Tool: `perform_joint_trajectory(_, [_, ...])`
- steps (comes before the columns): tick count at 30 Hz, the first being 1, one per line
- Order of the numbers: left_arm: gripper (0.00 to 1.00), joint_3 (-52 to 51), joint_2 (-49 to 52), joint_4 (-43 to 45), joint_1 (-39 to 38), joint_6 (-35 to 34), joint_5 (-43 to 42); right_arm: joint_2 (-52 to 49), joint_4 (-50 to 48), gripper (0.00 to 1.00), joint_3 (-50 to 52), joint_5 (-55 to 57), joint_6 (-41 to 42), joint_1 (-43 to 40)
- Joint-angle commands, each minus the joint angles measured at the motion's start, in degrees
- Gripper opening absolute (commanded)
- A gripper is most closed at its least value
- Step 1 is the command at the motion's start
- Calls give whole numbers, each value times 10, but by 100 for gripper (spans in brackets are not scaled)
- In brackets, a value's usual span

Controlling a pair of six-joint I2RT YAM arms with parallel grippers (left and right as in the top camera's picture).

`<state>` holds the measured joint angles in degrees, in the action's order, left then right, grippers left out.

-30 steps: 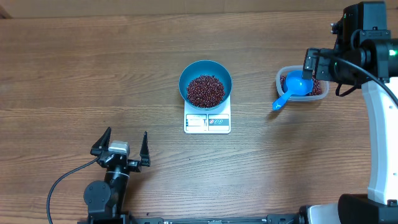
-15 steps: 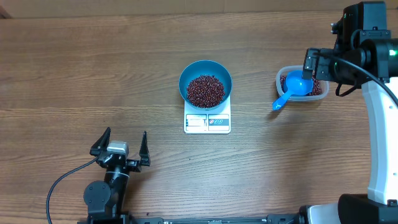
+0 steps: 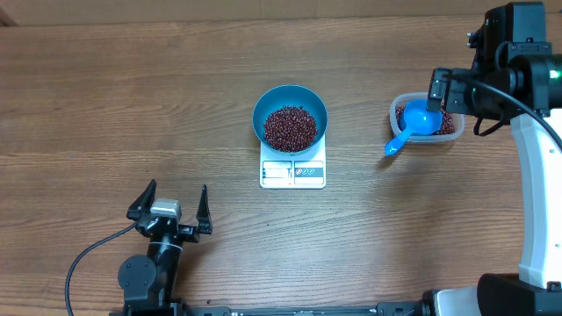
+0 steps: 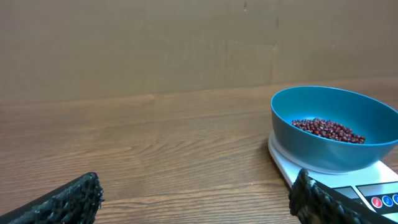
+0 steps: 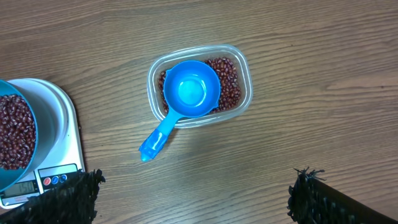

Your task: Scoop item into bowl and weigh 150g on scale

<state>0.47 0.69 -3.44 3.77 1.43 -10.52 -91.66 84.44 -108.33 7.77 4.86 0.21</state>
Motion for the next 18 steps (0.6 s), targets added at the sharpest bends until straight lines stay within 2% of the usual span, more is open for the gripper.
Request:
perform_joint_trajectory(1, [99,-2,-5,-1,10,-8,2,10,-3,100,-11,3,-7,0])
perform_joint_trajectory(18, [100,-2,-5,-1,16,-8,2,10,-3,100,-11,3,-7,0])
